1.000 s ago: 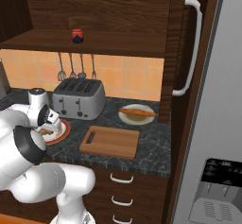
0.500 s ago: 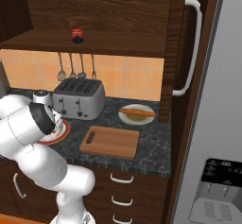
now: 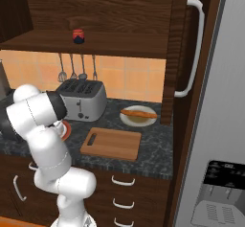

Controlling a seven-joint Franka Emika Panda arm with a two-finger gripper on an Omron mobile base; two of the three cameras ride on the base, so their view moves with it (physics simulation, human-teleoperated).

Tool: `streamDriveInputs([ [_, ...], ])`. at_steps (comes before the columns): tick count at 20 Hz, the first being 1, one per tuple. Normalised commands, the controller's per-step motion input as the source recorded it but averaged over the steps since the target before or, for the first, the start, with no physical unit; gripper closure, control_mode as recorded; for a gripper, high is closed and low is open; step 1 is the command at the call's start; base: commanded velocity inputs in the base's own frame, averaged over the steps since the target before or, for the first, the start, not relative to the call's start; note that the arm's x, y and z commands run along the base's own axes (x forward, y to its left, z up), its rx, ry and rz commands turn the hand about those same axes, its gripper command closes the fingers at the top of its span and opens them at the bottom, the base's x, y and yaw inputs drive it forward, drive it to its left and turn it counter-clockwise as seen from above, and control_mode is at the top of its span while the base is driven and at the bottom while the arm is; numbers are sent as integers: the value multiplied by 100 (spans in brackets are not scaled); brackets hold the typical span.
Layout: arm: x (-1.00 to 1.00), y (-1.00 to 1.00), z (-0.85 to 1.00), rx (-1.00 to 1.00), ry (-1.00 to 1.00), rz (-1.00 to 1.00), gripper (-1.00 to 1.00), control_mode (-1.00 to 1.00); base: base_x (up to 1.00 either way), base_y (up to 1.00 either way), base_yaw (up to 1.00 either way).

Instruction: From the different types of pastries on the counter, select a croissant and place it on the cutting board. Then retrieve a jar of jam from the cabinet and place it alongside the croissant on the cutting board.

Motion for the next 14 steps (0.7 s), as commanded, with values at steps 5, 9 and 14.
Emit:
streamDriveInputs([
  [5, 19, 14, -16, -1, 3, -7, 100, -100, 0, 0, 0],
  [9, 0, -29, 21, 0, 0, -15, 100, -100, 0, 0, 0],
  [14, -7, -31, 14, 0, 0, -11, 100, -100, 0, 0, 0],
])
